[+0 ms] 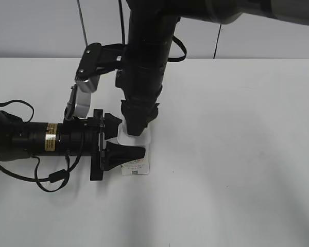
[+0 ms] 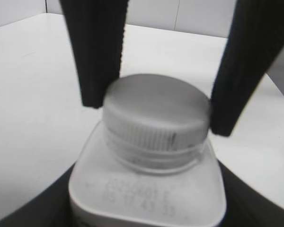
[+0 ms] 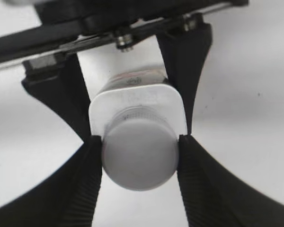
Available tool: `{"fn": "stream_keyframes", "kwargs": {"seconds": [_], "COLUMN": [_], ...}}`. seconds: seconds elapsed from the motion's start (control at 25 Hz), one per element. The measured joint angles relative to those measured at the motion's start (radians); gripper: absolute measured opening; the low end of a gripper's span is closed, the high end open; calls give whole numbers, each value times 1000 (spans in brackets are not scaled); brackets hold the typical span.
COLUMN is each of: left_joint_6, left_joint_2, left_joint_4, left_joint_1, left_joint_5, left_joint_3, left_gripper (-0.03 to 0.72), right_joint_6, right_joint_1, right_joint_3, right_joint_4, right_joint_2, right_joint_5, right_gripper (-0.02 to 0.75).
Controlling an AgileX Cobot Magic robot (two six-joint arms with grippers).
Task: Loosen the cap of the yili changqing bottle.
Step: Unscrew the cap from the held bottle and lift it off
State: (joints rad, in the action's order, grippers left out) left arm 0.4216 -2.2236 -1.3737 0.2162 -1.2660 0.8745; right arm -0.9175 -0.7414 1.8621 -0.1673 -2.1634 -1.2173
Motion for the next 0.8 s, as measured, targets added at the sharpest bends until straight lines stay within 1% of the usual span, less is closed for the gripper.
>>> {"fn": "stream_keyframes", "kwargs": {"seconds": [0.04,0.12,0.32,0.4,0.44,0.56,0.6,0.64,0.68,0.8], "left_joint_6": [0,0,0,1,2,5,5,5,5,5], "left_joint_2": [0,0,0,0,0,0,0,0,0,0], "left_joint_4": [-1,-2,-2,-2,-2,-1,-1,-1,-1,-2], "left_joint_1": [0,0,0,0,0,0,0,0,0,0], "left_joint_5": [0,0,1,1,1,1,1,1,1,1], "left_joint_3": [0,0,0,0,0,0,0,0,0,0], "left_gripper": [428,427,427,427,426,424,424,424,424,424], "right_joint_6": [-60,-116,-139,-104,-74,20,46,71,103,211], "right_joint_1": [0,0,0,0,0,0,0,0,0,0], "right_joint_3": [1,1,3,9,16,56,72,86,96,108], "right_joint_4": [-1,-1,-8,-10,-9,-2,-1,-1,-3,-6], "right_joint_2": [0,0,0,0,-1,-2,-2,-2,-2,11], "right_joint_5": [-1,-2,-2,-6,-10,-11,-10,-10,-10,-8], "right_gripper": [389,389,389,391,408,547,583,596,592,563]}}
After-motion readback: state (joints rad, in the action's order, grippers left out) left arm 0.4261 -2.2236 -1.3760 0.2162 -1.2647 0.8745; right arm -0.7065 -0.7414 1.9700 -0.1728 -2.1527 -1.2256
